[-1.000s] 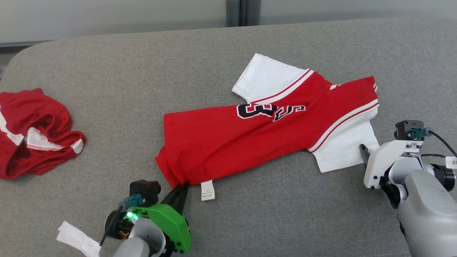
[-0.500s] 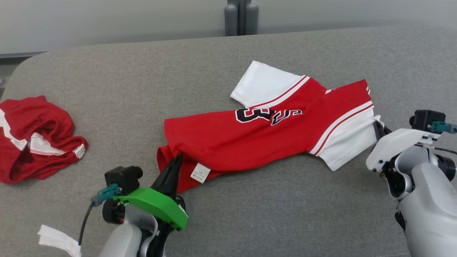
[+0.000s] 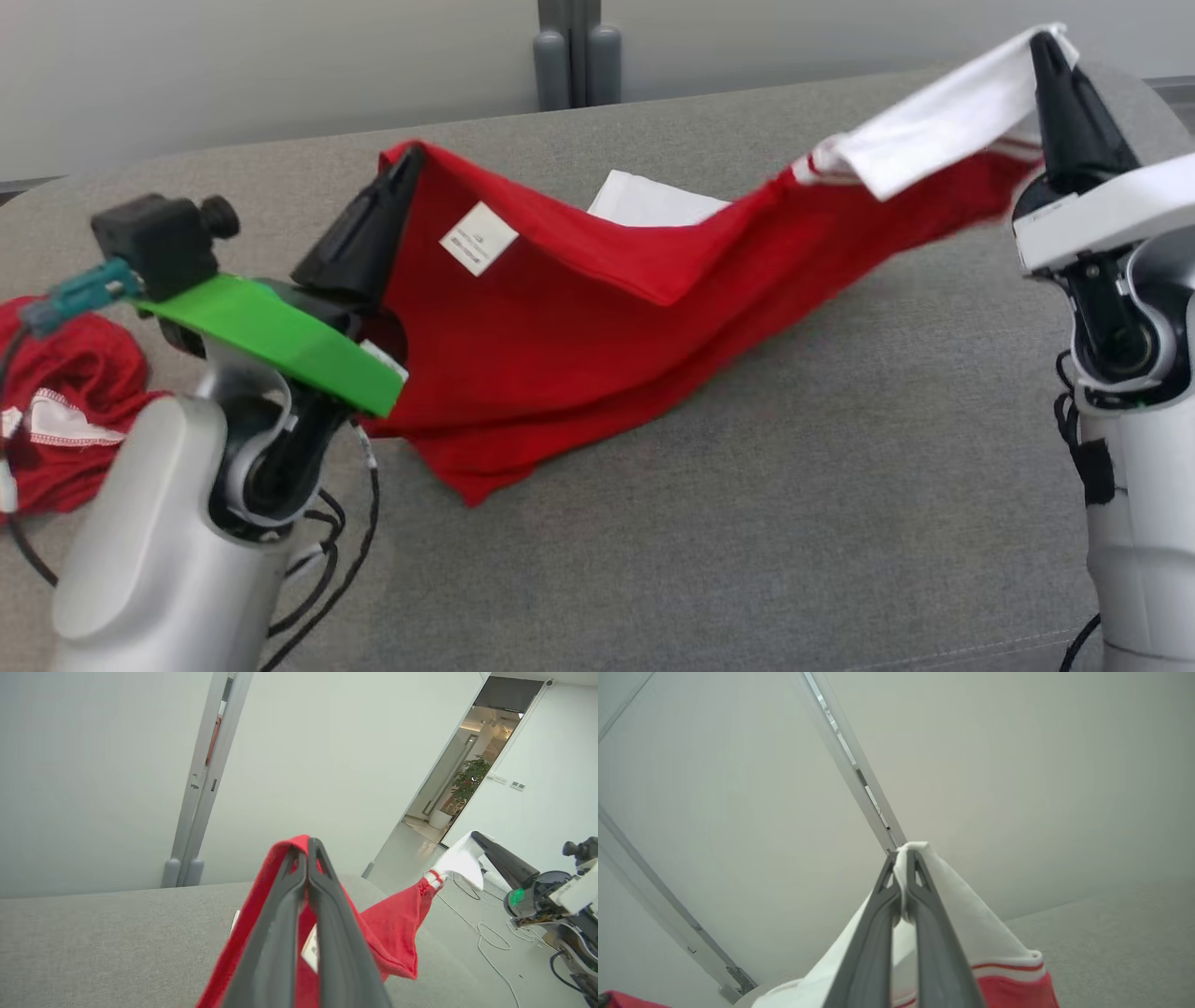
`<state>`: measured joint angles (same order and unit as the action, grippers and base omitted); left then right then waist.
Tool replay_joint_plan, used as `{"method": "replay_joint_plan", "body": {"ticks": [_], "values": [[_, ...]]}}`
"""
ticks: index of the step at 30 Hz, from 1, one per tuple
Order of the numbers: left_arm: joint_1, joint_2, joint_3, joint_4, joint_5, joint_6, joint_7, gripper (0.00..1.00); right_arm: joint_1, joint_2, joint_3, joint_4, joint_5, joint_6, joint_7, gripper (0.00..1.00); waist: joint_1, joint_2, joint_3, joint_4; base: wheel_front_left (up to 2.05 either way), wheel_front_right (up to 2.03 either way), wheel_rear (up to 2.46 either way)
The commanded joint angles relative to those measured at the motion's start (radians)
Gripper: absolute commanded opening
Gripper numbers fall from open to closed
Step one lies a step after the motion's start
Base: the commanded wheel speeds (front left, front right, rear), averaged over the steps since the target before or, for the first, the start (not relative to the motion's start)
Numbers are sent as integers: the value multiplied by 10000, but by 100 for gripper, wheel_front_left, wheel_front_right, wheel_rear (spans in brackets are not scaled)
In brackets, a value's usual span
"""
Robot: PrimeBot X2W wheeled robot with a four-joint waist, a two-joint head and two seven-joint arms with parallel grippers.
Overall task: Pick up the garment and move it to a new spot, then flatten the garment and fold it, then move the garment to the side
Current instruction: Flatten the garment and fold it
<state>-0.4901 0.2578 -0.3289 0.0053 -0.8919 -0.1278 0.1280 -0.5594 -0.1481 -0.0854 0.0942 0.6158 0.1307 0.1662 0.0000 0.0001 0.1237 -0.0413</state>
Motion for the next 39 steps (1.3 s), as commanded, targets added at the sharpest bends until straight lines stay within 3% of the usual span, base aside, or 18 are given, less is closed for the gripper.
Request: {"method": "replay_joint_plan", "body": {"ticks": [1,9,16,21,26,31,36,39], "values": [[-287,69,33,-110,-131,-30,100,0,-233,55,31,-274,132,0,151,0,0,-1,136,-282,0,0,0],[-2329,511,301,-261,-437,-31,734,0,-2581,122,-177,-1375,478,0,955,0,0,-1,893,-750,0,0,0],[-4701,501,717,1047,-383,10,626,0,-5457,142,-124,543,-59,0,1029,0,0,-1,2142,-1136,0,0,0],[-6188,465,980,2349,60,41,-35,0,-7227,266,-189,2957,-1183,0,-299,0,0,-1,3151,-1342,0,0,0],[-7540,186,931,3676,933,2,-1943,0,-8909,488,-791,4440,-1810,0,-3285,0,0,-1,3810,-1279,0,0,0],[-8851,222,710,4262,1812,-17,-3569,0,-10068,483,-513,4221,-1501,0,-4304,0,0,-1,3975,-1274,0,0,0],[-9322,417,721,3872,2093,-26,-3930,0,-10170,149,88,3572,-914,0,-4306,0,0,-1,4230,-1356,0,0,0],[-8671,446,891,3385,2358,-29,-3917,0,-9656,-148,614,3414,-650,0,-4307,0,0,-1,4473,-1371,0,0,0]]}}
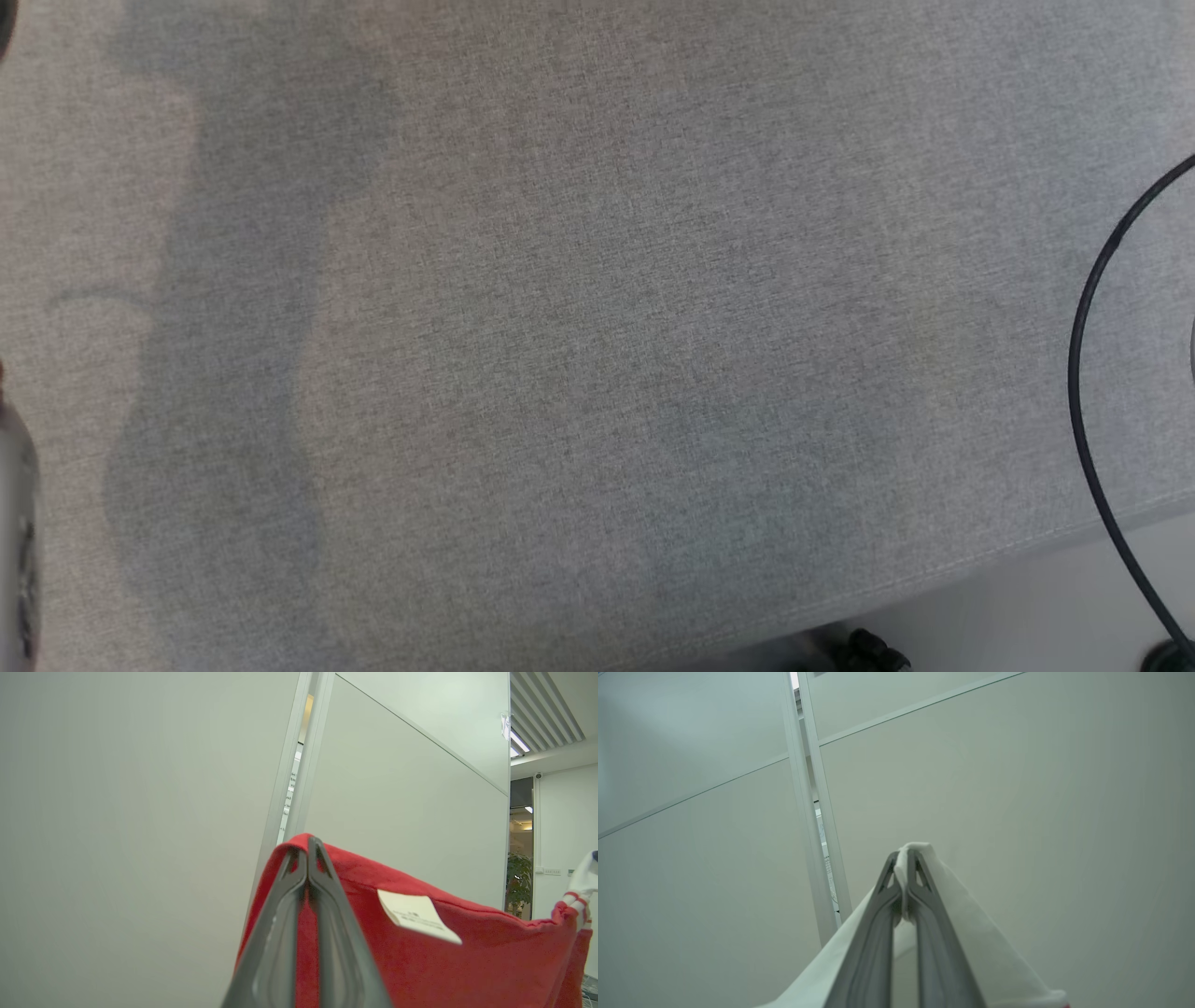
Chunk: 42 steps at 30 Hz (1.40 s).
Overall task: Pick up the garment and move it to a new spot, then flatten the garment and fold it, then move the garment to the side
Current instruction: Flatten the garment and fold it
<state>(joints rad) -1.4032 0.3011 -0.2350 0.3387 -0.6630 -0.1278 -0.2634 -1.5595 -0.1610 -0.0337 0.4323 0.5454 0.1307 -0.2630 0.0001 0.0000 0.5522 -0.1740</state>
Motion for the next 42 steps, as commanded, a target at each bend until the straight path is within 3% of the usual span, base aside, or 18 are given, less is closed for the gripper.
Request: {"method": "replay_joint_plan", "body": {"ticks": [1,4,7,12,16,21,30,37,42], "values": [[788,51,-160,66,153,-29,6,0,555,-124,250,14,130,0,-18,0,-1,0,229,-33,0,0,0],[1770,266,-729,189,298,-30,-4,0,1517,-527,1228,106,494,0,-20,0,-1,0,308,38,0,0,0],[3020,123,-1025,354,66,-29,-7,0,2782,-1043,2352,93,1129,0,63,0,-1,0,184,198,0,0,0],[5150,-11,-1602,438,-432,-24,-7,0,5500,-2104,3825,-413,2447,0,1218,0,-1,0,-297,517,0,0,0],[6653,89,-2185,758,-1090,-23,-8,0,7661,-2832,4029,-696,3053,0,2444,0,-1,0,-943,720,0,0,0],[8077,404,-3014,1066,-1962,-23,7,0,9812,-3077,3495,-1196,3027,0,3658,0,-1,0,-1816,858,0,0,0],[10173,614,-3775,981,-2867,31,471,0,13224,-2191,1164,-2615,1496,0,6724,0,-1,0,-3397,1251,0,0,0],[11370,789,-3870,572,-3117,631,748,0,15457,-789,-457,-4856,-107,0,9652,0,-1,0,-3971,1412,0,0,0],[12079,974,-3933,108,-3223,1075,987,0,16283,123,-1037,-6151,-802,0,10930,0,-1,0,-4088,1414,0,0,0]]}}
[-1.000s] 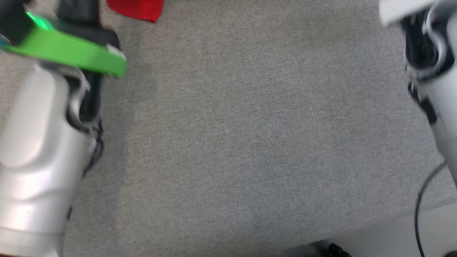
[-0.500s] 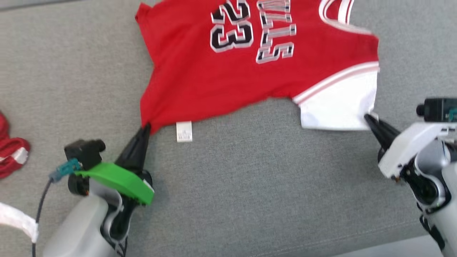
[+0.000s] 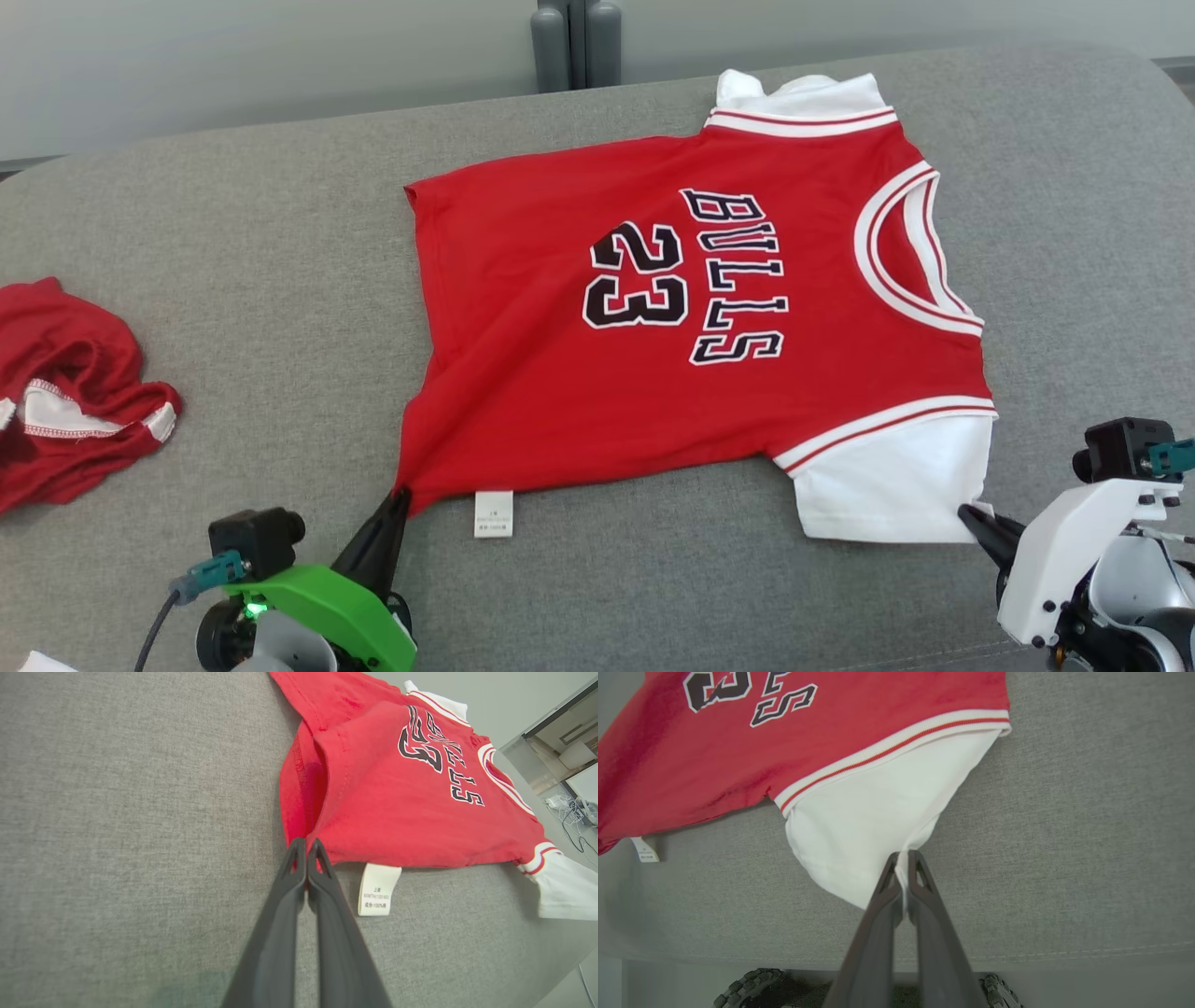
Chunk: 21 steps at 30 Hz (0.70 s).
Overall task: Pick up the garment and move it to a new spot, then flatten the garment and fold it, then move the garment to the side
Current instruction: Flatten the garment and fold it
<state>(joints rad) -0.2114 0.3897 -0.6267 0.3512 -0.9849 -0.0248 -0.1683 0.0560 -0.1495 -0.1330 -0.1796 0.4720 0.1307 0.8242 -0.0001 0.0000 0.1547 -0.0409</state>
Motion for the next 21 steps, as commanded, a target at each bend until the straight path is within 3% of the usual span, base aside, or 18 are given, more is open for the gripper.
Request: {"method": "replay_joint_plan", "body": {"ticks": [1,9,17,21], "values": [[310,151,-66,-104,-28,124,134,0,289,126,-108,-211,-203,0,332,0,1,0,-121,77,0,0,0],[1075,513,-353,-837,-104,794,917,0,1153,676,-698,-1261,-529,0,1640,0,1,0,-160,103,0,0,0],[1199,752,-305,-1335,-161,978,1064,0,1797,901,-1456,-1877,-837,0,2863,0,1,0,-182,211,0,0,0],[1212,794,-352,-1418,-435,885,1433,0,1543,941,-1524,-2149,-895,0,2867,0,1,0,-157,244,0,0,0]]}}
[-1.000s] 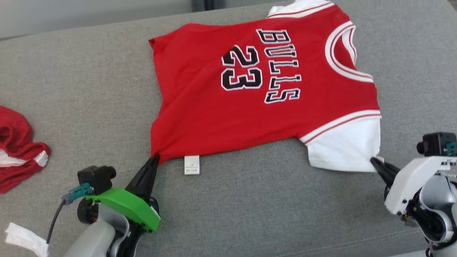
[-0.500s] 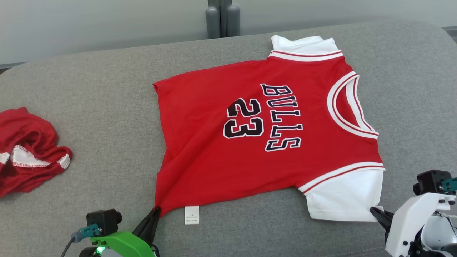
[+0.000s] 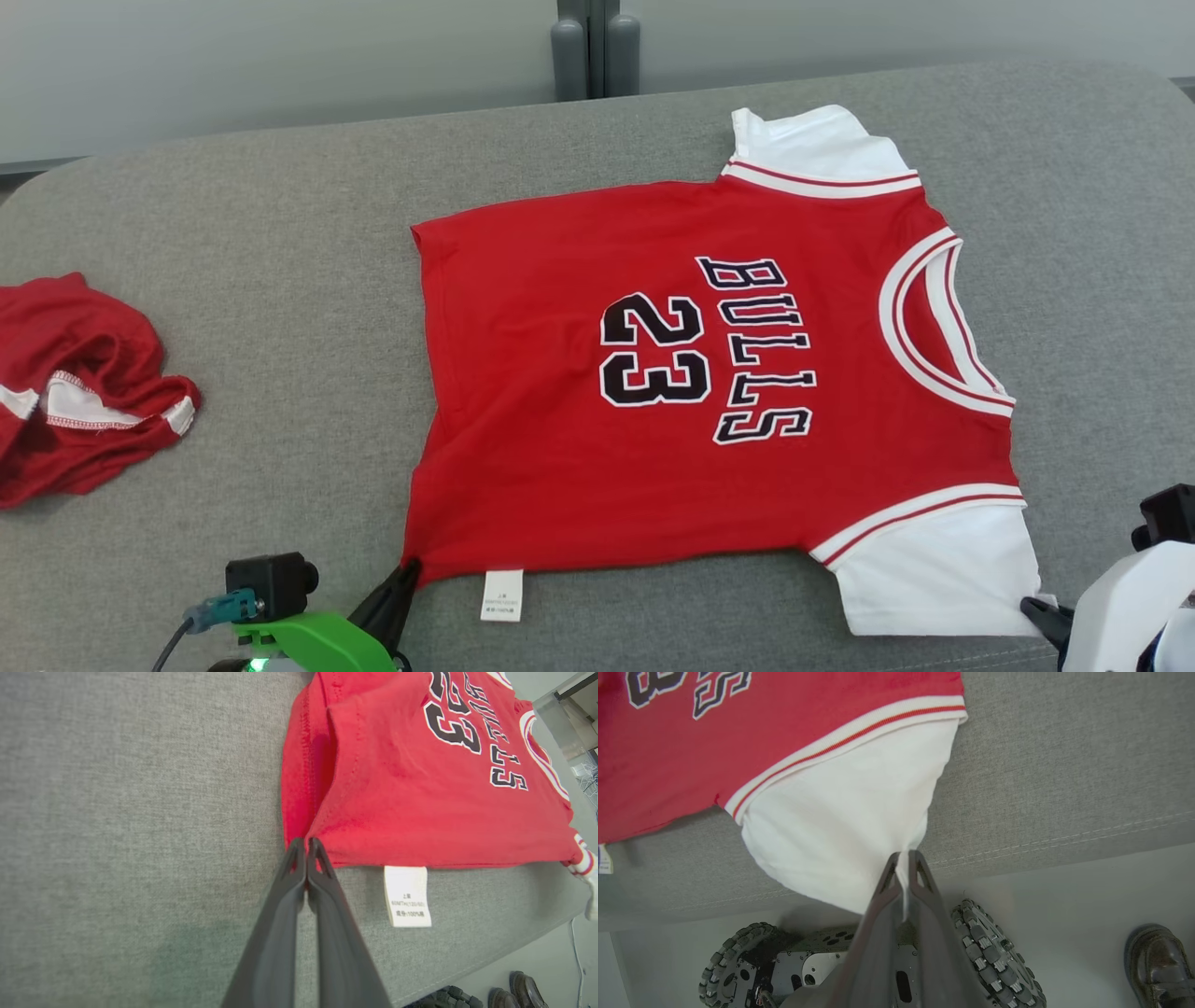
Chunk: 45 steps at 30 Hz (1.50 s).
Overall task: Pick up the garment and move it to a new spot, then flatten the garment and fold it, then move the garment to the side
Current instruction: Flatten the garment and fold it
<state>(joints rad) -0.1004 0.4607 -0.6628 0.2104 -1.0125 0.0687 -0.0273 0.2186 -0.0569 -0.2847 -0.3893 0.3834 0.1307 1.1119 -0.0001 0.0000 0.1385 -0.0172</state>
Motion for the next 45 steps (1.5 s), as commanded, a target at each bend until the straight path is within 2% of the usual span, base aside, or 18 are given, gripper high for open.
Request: {"method": "replay_joint_plan", "body": {"ticks": [1,9,14,23,34,39,40,41,42,45], "values": [[92,-45,120,-453,-577,-216,264,0,-877,-136,255,-251,-2,0,-960,0,1,0,90,49,0,0,0],[-470,-370,333,-865,-1138,-369,594,0,-2501,-830,939,617,139,0,-2019,0,1,0,44,119,0,0,0],[-915,-644,469,-988,-1351,42,854,0,-3457,-1121,1262,1471,119,0,-2733,0,1,0,14,232,0,0,0],[-1987,-1222,736,-117,-1356,594,884,0,-5012,-1712,1953,3176,-124,0,-4345,0,1,0,356,319,0,0,0],[-2907,-1574,702,1130,-863,1243,651,0,-6023,-1900,2535,4755,-713,0,-6256,0,1,0,811,235,0,0,0],[-3082,-1682,733,1376,-757,1317,486,2,-6415,-1893,2713,5255,-923,0,-7063,0,1,0,912,228,0,0,0],[-3104,-1691,737,1398,-736,1304,440,42,-6467,-1877,2738,5349,-939,0,-7188,11,1,0,918,236,0,0,0],[-3130,-1697,728,1437,-690,1312,388,100,-6532,-1875,2817,5434,-976,0,-7406,84,1,0,921,248,0,0,0],[-3143,-1722,726,1473,-699,1310,347,100,-6627,-1861,2856,5505,-958,0,-7653,100,1,0,919,263,0,0,0],[-3141,-1687,692,1538,-611,1303,250,100,-6751,-1886,3106,5671,-782,0,-8221,100,1,0,882,293,0,0,0]]}}
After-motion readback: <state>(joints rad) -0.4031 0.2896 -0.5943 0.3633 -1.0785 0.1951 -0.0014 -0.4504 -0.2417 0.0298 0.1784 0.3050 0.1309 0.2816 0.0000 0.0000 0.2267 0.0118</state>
